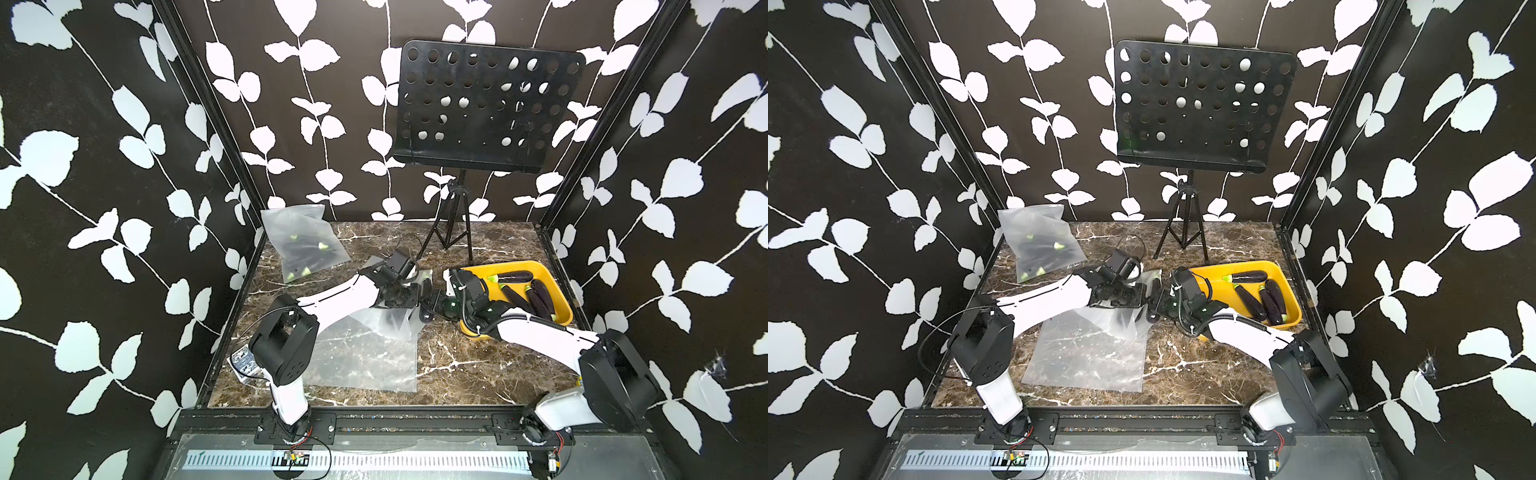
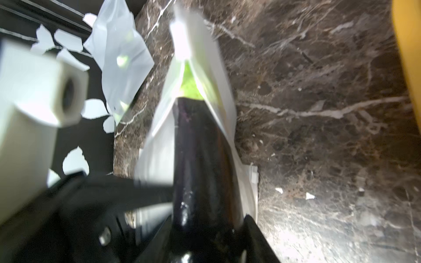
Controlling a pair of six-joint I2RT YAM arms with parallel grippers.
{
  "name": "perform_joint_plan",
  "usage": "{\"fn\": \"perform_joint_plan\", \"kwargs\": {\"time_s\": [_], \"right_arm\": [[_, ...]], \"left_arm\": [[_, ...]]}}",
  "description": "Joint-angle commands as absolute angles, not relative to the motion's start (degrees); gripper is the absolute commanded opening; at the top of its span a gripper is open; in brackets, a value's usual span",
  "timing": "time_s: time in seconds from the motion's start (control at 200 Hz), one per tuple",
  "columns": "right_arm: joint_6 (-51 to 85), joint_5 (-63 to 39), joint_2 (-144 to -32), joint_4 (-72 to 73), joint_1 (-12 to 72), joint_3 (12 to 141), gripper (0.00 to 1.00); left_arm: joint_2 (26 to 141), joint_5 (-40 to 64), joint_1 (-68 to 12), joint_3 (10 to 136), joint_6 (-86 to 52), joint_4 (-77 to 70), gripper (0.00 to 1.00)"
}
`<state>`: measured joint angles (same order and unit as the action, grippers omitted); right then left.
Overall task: Place the eggplant in a zip-top bag and seal the zipper
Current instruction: Place the eggplant in the zipper food storage bag.
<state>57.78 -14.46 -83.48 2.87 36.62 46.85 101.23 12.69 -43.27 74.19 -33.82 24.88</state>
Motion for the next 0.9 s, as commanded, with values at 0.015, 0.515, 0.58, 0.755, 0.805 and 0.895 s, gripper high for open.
{"fn": "perform_joint_plan", "kwargs": {"time_s": [0.015, 0.515, 0.58, 0.755, 0.805, 0.895], "right_arm": [[61.3, -16.7, -85.2, 2.1, 36.2, 48.9, 0.34], [57.6, -13.6, -88.0, -5.3, 39.7, 53.4, 0.57], [57.0, -13.3, -87.1, -6.6, 39.8, 53.8, 0.60], [55.5, -13.4, -82.9, -8.9, 39.7, 53.6, 0.60], [54.9, -12.4, -81.3, -10.8, 39.7, 53.5, 0.60], [53.9, -10.8, -78.7, -13.1, 38.7, 52.0, 0.57]], "left_arm": [[97.7, 13.6, -43.6, 73.5, -32.9, 24.4, 0.00], [97.4, 10.6, -43.3, 75.1, -34.3, 24.8, 0.00], [97.5, 10.4, -42.7, 74.9, -34.9, 24.9, 0.00], [97.8, 8.1, -42.3, 76.1, -34.1, 26.7, 0.00], [98.0, 7.2, -42.1, 76.2, -34.0, 27.1, 0.00], [98.3, 7.5, -42.0, 76.6, -34.0, 26.8, 0.00]]}}
